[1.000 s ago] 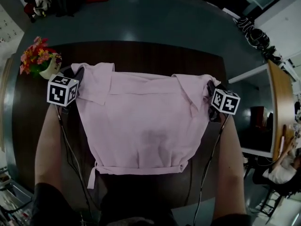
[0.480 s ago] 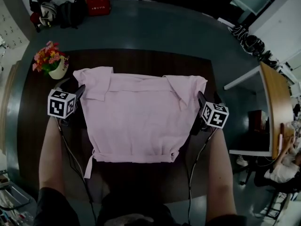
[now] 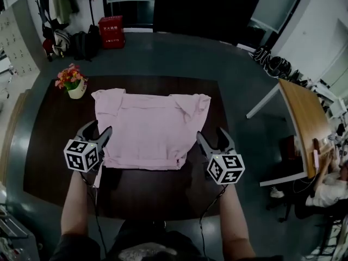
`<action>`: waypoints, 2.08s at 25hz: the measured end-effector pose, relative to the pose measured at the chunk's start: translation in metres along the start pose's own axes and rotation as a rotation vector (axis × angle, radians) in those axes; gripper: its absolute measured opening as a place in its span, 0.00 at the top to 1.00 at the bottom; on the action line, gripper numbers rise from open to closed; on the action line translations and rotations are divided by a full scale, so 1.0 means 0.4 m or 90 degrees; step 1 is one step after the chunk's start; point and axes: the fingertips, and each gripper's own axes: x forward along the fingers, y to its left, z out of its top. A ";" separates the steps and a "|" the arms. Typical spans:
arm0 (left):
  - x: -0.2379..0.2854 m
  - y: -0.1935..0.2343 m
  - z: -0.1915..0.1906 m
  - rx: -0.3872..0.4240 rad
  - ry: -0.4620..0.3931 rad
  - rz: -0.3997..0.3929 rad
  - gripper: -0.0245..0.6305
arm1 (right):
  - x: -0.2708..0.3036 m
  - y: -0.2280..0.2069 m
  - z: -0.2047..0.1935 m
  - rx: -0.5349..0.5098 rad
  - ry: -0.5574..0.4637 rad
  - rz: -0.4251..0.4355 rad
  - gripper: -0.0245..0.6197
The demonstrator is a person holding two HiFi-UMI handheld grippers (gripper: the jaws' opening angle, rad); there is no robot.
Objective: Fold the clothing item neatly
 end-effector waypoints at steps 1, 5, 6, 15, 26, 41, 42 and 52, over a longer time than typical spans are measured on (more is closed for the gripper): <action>-0.037 -0.062 0.013 -0.007 -0.021 -0.017 0.55 | -0.042 0.037 0.014 0.006 -0.017 0.020 0.47; -0.196 -0.300 0.053 -0.002 -0.092 -0.071 0.59 | -0.213 0.155 0.058 0.041 -0.080 0.081 0.52; -0.232 -0.349 0.059 0.001 -0.107 -0.076 0.66 | -0.252 0.175 0.066 0.046 -0.093 0.090 0.56; -0.388 -0.615 -0.010 -0.010 -0.131 -0.134 0.95 | -0.485 0.292 0.017 0.057 -0.123 0.073 0.96; -0.627 -0.674 -0.269 -0.058 -0.047 -0.193 0.95 | -0.640 0.520 -0.200 0.042 -0.011 0.081 0.97; -0.957 -0.689 -0.384 -0.058 -0.054 -0.229 0.95 | -0.923 0.803 -0.299 0.006 0.027 0.080 0.97; -0.971 -0.690 -0.392 -0.059 -0.053 -0.231 0.95 | -0.936 0.816 -0.306 0.006 0.031 0.078 0.97; -1.071 -0.654 -0.459 -0.064 -0.045 -0.241 0.95 | -0.996 0.919 -0.350 0.007 0.045 0.064 0.97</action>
